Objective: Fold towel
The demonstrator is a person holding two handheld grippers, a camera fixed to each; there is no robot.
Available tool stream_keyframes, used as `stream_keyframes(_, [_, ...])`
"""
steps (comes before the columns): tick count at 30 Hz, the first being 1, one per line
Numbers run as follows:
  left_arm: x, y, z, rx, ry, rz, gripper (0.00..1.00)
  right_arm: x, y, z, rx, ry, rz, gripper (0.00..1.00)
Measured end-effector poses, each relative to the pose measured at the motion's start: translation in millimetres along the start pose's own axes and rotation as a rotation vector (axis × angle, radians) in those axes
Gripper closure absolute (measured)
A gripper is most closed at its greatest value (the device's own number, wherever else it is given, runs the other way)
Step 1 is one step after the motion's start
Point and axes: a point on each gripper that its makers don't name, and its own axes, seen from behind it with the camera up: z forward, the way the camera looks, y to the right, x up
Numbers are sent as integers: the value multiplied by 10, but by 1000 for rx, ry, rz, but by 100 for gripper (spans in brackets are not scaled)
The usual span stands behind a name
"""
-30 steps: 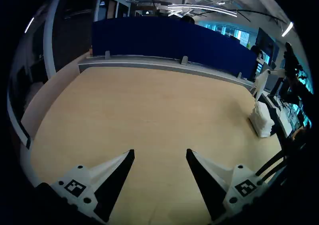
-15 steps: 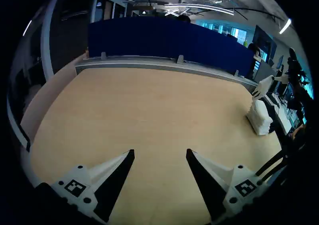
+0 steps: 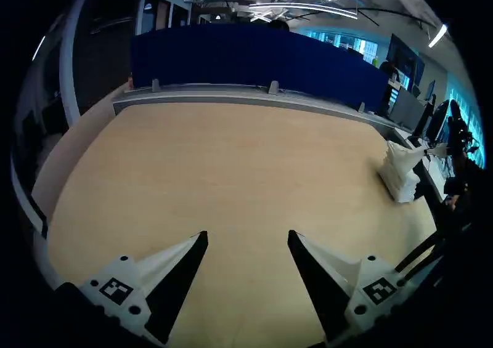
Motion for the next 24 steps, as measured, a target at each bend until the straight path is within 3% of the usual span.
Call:
stream_keyframes(13, [-22,0,-73,9,-5,21,4,-768,131,307,-64,-129,94,96])
stream_keyframes(20, [-16,-11,-78,14,-6,23,4,-1006,128,432,-91,-168,126,96])
stream_keyframes(24, [1,6,-78,11,-5,31,4,-1021,118,434,-107,-157,122,92])
